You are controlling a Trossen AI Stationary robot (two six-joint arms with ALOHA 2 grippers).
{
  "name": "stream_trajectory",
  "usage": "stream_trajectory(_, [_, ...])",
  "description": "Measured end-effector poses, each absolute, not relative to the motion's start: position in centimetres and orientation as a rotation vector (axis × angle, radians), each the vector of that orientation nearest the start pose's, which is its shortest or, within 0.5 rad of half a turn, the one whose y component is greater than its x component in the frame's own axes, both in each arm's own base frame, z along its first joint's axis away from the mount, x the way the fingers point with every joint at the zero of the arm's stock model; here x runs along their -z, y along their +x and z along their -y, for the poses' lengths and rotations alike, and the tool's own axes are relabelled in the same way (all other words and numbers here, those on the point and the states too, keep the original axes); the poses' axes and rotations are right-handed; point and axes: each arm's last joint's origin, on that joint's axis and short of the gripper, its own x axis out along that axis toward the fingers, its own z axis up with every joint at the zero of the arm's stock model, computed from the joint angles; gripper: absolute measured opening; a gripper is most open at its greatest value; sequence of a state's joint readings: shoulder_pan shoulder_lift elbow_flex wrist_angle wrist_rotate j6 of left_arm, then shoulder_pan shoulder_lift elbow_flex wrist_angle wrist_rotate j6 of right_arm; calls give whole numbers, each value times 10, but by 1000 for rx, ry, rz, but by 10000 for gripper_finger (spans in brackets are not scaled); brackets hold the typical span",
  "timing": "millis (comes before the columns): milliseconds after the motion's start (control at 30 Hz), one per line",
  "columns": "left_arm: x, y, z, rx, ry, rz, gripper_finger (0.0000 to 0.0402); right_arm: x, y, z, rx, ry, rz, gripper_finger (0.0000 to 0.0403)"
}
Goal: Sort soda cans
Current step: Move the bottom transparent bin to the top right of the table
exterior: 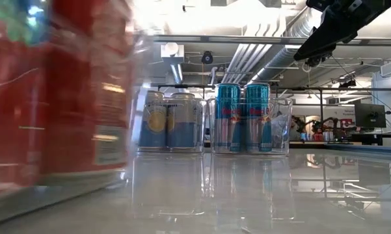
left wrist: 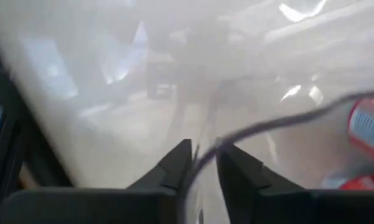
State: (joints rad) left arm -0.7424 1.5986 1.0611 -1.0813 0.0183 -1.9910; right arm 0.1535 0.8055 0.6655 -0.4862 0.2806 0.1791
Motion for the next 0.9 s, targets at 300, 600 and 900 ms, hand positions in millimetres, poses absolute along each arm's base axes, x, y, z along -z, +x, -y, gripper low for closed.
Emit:
stream_trajectory(300, [-197, 248, 118, -861, -856, -1263, 7, -263, 164, -19, 165, 34, -602, 133])
stream_trajectory(600, [-195, 298, 57, -702, -775, -1068, 8, -258, 159, -30, 112, 28, -658, 133])
stream_trajectory(900, [-183, 344, 32, -625, -690, -967, 6, -254, 154, -38, 94, 67, -706, 133])
